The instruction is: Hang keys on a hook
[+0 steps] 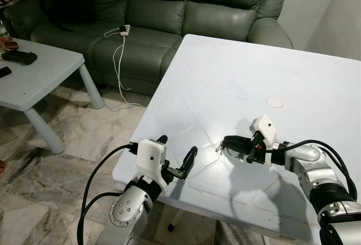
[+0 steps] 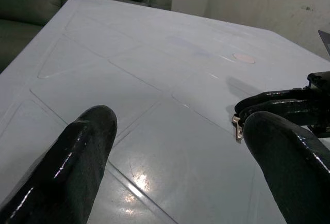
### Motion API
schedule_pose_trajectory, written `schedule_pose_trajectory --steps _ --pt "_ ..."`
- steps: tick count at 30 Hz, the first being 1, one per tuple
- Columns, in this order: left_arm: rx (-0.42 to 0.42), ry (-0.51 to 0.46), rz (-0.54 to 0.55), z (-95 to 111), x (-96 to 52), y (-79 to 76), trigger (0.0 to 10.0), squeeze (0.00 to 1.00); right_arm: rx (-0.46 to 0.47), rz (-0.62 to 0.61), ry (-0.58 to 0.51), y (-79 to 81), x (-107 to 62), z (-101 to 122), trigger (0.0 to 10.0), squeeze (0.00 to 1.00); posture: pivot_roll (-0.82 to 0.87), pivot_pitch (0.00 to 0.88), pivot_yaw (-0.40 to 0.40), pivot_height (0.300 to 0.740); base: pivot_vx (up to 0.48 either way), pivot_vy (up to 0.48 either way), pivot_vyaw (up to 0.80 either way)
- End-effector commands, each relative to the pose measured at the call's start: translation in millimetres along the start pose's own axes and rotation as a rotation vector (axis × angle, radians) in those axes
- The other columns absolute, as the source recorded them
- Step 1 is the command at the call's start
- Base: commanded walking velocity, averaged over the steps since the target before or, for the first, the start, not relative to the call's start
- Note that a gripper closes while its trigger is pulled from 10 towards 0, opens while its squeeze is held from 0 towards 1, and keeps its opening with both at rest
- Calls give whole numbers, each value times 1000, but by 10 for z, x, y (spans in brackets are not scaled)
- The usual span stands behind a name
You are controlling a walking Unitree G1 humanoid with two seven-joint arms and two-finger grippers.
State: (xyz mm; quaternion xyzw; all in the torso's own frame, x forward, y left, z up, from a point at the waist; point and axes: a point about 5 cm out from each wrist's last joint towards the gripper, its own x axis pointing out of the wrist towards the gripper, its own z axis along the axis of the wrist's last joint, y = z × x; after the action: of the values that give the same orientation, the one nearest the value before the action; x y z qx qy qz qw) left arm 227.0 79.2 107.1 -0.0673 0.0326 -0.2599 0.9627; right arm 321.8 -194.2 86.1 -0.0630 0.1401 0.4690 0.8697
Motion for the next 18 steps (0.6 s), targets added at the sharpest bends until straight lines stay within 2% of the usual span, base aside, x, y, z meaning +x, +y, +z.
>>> schedule_pose_trajectory --steps 1,2,14,18 --pt "4 -25 0 71 8 -15 10000 0 -19 -2 7 -31 -29 29 4902 0 32 55 -66 740 0 0 0" --pt "4 -25 1 71 8 -15 10000 0 -16 -5 2 -36 -34 33 0 0 33 57 -67 740 0 0 0" --pt "3 -23 12 72 10 -3 10000 0 -13 -4 -49 -55 -41 95 0 0 33 61 -67 740 0 0 0" --pt "5 -28 16 85 23 13 10000 0 19 -61 -162 -106 -29 232 0 0 34 61 -68 740 0 0 0"
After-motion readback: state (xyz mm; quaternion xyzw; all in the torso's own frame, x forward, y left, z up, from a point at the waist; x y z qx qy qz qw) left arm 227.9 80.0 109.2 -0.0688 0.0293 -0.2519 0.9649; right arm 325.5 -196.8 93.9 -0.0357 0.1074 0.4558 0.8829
